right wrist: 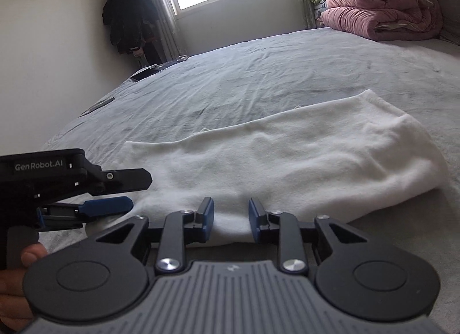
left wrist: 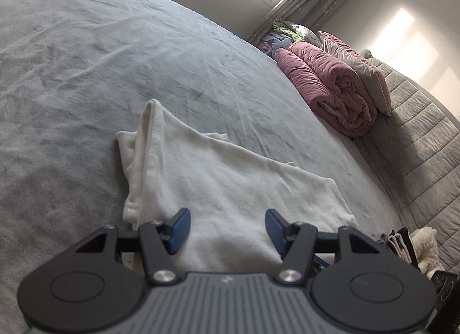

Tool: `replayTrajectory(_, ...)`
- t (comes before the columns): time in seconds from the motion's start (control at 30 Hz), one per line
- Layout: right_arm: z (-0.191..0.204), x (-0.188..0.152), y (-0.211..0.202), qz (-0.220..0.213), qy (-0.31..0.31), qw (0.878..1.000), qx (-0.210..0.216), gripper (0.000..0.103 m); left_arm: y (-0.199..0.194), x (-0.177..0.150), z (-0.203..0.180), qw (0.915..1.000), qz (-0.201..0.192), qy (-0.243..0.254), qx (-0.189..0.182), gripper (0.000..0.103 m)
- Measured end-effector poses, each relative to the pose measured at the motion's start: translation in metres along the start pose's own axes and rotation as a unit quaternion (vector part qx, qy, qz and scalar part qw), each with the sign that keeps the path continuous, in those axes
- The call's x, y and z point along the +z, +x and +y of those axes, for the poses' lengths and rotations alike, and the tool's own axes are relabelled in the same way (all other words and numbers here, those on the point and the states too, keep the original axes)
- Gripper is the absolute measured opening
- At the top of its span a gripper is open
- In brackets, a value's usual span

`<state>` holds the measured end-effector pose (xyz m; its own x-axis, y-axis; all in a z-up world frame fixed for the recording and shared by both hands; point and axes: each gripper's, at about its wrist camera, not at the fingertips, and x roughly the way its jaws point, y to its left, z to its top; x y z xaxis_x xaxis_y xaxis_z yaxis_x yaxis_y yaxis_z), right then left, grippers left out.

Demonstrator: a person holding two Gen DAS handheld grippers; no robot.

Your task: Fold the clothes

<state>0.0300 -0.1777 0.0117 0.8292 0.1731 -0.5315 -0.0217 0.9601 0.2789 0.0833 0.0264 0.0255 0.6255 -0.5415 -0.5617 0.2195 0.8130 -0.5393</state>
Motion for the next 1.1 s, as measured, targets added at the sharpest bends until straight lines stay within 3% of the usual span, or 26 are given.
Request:
replayTrajectory(0.13, -0.006, -0.003, -0.003, 0.001, 0.005, 1.000, 0.003, 0.028, -0.010, -0.008, -0.024, 0.9969, -0.018, 0.076, -0.004, 0.056)
replayTrajectory(0.23, -0.011, -0.006, -0.005, 0.001, 0.008, 1.000, 0.006, 0.028, -0.007, -0.015, -0.035, 0.9942, -0.013, 0.106, 0.009, 0.056)
replayTrajectory(0.3, -0.016, -0.007, -0.007, -0.003, 0.016, 1.000, 0.011, 0.028, 0.002, -0.019, -0.036, 0.9900, -0.002, 0.133, 0.048, 0.053)
replayTrajectory(0.33, -0.020, -0.006, -0.009, -0.009, 0.023, 1.000, 0.011, 0.028, 0.006, -0.021, -0.036, 0.9871, 0.003, 0.146, 0.067, 0.043)
replayTrajectory(0.4, -0.029, -0.003, -0.012, -0.020, 0.035, 0.999, 0.008, 0.028, 0.006, -0.022, -0.039, 0.9817, -0.001, 0.171, 0.085, 0.041)
replayTrajectory(0.67, -0.065, 0.008, -0.016, -0.042, 0.055, 0.997, -0.039, 0.028, 0.003, -0.020, -0.034, 0.9825, 0.000, 0.167, 0.083, 0.041)
replayTrajectory(0.77, -0.075, 0.008, -0.018, -0.042, 0.048, 0.996, -0.067, 0.017, 0.004, -0.022, -0.037, 0.9811, -0.002, 0.173, 0.086, 0.041)
replayTrajectory(0.9, -0.088, 0.008, -0.021, -0.043, 0.039, 0.993, -0.105, 0.016, 0.004, -0.023, -0.038, 0.9808, -0.002, 0.175, 0.087, 0.041)
replayTrajectory(1.0, -0.100, 0.007, -0.025, -0.039, 0.052, 0.991, -0.114, 0.000, 0.003, -0.021, -0.037, 0.9817, -0.001, 0.170, 0.085, 0.041)
replayTrajectory(1.1, -0.109, 0.006, -0.030, -0.043, 0.058, 0.988, -0.138, 0.000, 0.003, -0.017, -0.034, 0.9833, 0.000, 0.162, 0.083, 0.041)
